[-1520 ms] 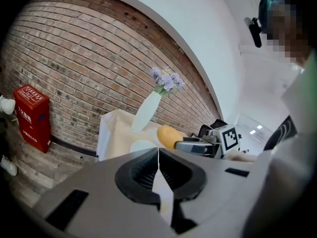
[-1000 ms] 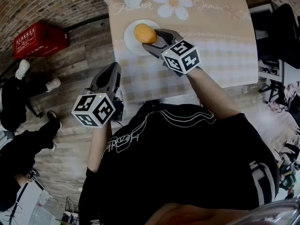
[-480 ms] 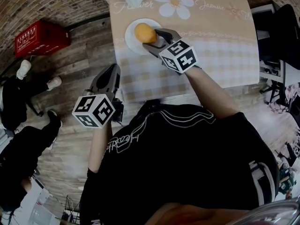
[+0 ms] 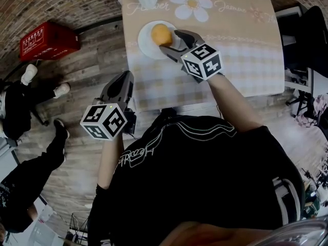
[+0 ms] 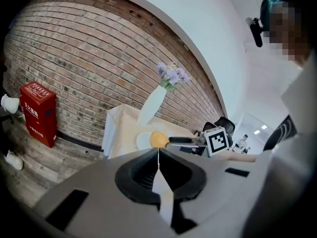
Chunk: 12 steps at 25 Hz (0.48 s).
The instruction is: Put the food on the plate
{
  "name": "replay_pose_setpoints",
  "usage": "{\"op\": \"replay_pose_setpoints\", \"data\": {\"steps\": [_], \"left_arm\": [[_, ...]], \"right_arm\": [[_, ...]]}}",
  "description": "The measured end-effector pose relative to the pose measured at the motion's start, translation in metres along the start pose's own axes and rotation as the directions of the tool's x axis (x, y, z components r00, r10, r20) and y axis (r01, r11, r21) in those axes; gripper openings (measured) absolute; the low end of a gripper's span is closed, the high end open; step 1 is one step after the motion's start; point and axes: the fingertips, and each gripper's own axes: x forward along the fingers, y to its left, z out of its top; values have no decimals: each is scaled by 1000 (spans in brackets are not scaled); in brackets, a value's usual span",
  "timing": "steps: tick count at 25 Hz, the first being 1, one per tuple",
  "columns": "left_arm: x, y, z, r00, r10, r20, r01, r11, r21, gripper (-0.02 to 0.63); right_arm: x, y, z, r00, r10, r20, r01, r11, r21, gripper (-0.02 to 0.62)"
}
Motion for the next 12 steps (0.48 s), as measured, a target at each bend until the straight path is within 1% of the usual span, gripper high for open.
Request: {"op": "replay_pose_setpoints", "data": {"steps": [3,5,8,9,10,11,12], "left_arm": [[-3,-10,4,1000,-5,11,5,1000,9,8],[-6,-18,8,1000,-12,21,12,1000,18,8],[-10,-35,17,999,-32,43,31,999,33,8],[-13,-41,20,998,-40,51,38,998,40,8],[-16,-47,24,997,-48,60,45,998,50,8],[-19,-53,27,996,-55,69,50,997,61,8],[-22,-60,31,995,-61,79,55,996,71,8]], "right_arm": [[-24,2,17,998,6,68,-8,1000,24,281],[-45,6,31,991,15,132,-20,999,38,281],[-82,15,53,971,32,237,-43,998,41,279],[-94,18,58,964,36,264,-49,998,41,267],[-106,21,64,957,37,289,-52,998,45,210],[-118,23,69,949,37,314,-56,997,50,134],[-128,26,75,940,39,338,-62,996,58,110]]}}
